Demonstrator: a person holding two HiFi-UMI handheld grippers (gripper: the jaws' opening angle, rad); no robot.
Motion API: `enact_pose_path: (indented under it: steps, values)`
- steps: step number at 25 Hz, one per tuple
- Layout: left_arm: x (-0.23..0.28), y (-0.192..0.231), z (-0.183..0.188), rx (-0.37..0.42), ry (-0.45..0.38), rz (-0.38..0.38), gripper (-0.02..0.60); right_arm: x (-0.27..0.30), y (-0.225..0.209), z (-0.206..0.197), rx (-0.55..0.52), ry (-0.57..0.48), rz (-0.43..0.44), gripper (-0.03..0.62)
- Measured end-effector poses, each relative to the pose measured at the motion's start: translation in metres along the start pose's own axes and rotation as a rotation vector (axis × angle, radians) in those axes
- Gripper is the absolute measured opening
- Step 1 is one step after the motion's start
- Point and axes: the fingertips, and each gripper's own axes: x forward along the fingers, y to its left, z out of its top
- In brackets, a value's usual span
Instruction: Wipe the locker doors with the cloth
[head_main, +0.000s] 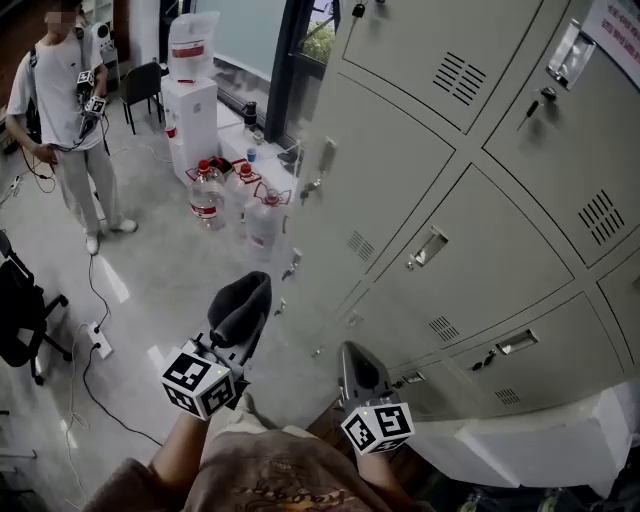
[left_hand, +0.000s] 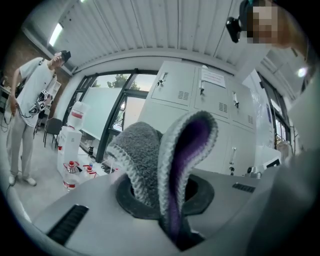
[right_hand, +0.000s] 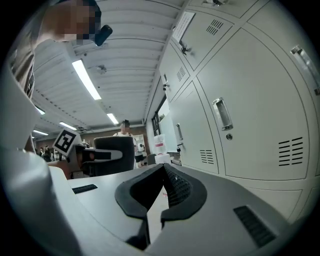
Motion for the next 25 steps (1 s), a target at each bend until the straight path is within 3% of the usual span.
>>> enact_pose_path:
  steps: [4,14,25]
  values:
    - [0.017,0.034,0.007,-0.037,0.031,-0.037,0.038,0.038,0.005,-0.002,-0.028,0.02,-0.051,-0.002]
    - [0.061,0.091,0.025,-0.038,0.049,-0.159,0.038,0.099,0.008,0.001,-0.049,0.016,-0.142,-0.002]
    - [0.097,0.079,0.032,-0.025,0.038,-0.168,0.038,0.1,-0.024,0.01,-0.048,-0.001,-0.159,-0.002]
